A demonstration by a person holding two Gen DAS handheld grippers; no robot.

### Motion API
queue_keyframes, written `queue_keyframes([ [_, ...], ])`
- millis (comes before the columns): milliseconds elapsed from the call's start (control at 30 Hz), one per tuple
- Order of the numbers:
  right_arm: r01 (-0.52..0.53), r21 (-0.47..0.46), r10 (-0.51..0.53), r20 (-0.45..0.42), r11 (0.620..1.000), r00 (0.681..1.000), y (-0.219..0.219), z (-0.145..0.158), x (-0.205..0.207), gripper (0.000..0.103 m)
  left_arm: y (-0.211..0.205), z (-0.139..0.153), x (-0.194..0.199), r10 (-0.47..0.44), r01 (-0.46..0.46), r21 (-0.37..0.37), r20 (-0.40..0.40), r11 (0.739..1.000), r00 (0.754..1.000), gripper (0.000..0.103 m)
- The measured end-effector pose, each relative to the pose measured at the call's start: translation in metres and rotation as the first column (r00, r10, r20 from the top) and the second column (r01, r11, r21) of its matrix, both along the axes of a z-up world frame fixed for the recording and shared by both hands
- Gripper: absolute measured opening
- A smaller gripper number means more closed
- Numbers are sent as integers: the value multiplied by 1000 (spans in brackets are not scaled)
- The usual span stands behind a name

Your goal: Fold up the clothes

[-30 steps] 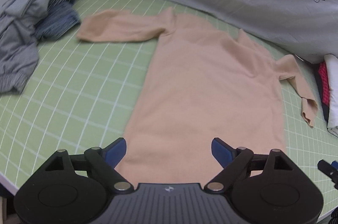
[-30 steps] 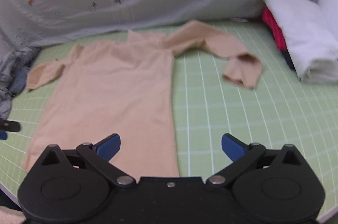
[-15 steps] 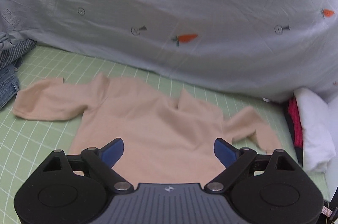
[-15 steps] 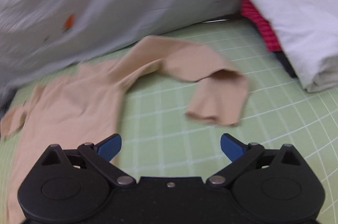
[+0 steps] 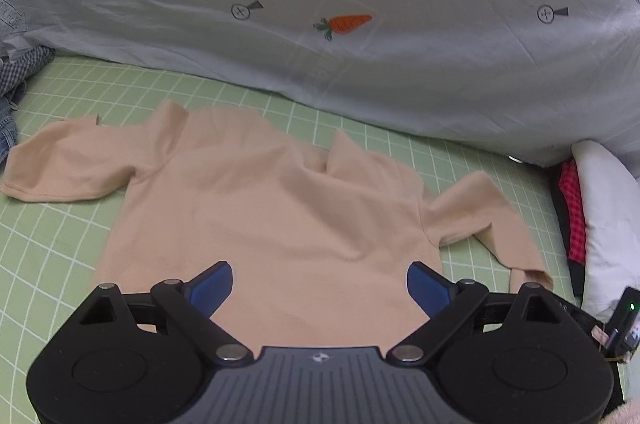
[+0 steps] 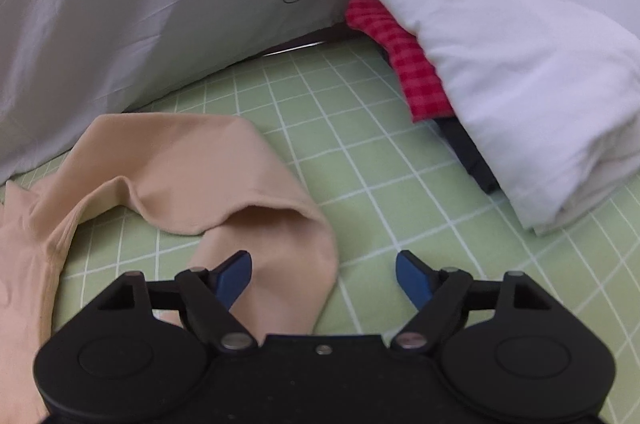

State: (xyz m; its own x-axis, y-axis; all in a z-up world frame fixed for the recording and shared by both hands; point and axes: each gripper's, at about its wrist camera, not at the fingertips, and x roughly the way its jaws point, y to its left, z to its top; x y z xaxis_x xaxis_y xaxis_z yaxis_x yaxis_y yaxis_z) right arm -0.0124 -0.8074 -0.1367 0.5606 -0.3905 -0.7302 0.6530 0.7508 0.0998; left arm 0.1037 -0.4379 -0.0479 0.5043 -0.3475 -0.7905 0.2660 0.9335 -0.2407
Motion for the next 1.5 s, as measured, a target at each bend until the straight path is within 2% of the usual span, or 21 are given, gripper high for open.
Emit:
queue_keyframes([
  [67,-40,-38,40,-7,998,999,-1,-2,6,73,-4,0,-4,-17,17,2,-8,1000,1000,94],
  [133,-82,-59,82,-7,995,997,-2,1,10,47,-8,0,-7,-36,36,4,-10,999,999,94],
  [167,-97,-60,97,-3,993,995,-4,3,12,18,-8,2,-9,-42,42,5,-2,999,999,94],
  [200,-95,-55,95,2,994,995,-7,6,12,3,-9,4,-10,-48,48,7,5,999,999,94],
  [267,-88,-106,90,11,990,996,-7,19,9,3,-10,7,-12,-54,54,6,19,999,998,94],
  [333,-84,-244,80,-25,966,996,2,39,4,3,-9,10,-13,-52,52,0,28,999,998,94],
  [433,-123,-488,82,-104,864,991,31,69,-3,3,-7,11,-15,-42,42,-4,27,999,999,94],
  [500,-180,-567,95,-176,804,980,50,76,-4,3,-6,9,-15,-38,39,-9,15,999,999,94],
  [633,-314,-433,195,-297,845,935,70,49,-6,5,-8,9,-17,-53,53,-25,8,998,999,94],
  [733,-367,-306,274,-306,878,912,86,30,-16,29,-9,11,-20,-73,73,-13,22,997,997,94],
  [800,-263,-261,215,-198,929,956,82,36,-30,59,-9,10,-20,-75,75,-4,21,997,997,94],
  [900,-61,-156,60,-8,986,998,61,44,-53,72,-9,7,-18,-70,70,-7,3,998,998,94],
  [1000,146,-2,-144,151,989,978,29,44,-75,77,-12,5,-17,-82,82,-4,-3,997,997,94],
  [1100,259,49,-263,101,965,960,2,26,-73,77,-16,4,-17,-95,95,2,-4,995,995,94],
  [1233,242,12,-243,15,970,970,-1,6,-67,70,-17,1,-18,-90,91,12,-12,996,996,94],
  [1267,211,-17,-211,8,977,977,3,4,-67,59,-16,1,-17,-83,83,12,-16,996,996,94],
  [1300,169,-52,-169,3,984,986,8,2,-67,34,-15,0,-16,-74,74,11,-21,997,997,94],
  [1333,130,-78,-130,-3,989,991,13,2,-67,25,-14,-1,-16,-64,64,9,-25,998,998,94],
  [1367,107,-84,-108,-7,991,994,15,2,-67,10,-13,-2,-15,-55,56,9,-29,998,998,94],
  [1433,132,-112,-137,-35,985,990,14,6,-70,7,-11,-3,-13,-46,46,13,-32,999,998,94],
  [1500,207,-195,-226,-82,959,971,11,10,-80,7,-8,-4,-11,-33,34,21,-30,999,999,94],
])
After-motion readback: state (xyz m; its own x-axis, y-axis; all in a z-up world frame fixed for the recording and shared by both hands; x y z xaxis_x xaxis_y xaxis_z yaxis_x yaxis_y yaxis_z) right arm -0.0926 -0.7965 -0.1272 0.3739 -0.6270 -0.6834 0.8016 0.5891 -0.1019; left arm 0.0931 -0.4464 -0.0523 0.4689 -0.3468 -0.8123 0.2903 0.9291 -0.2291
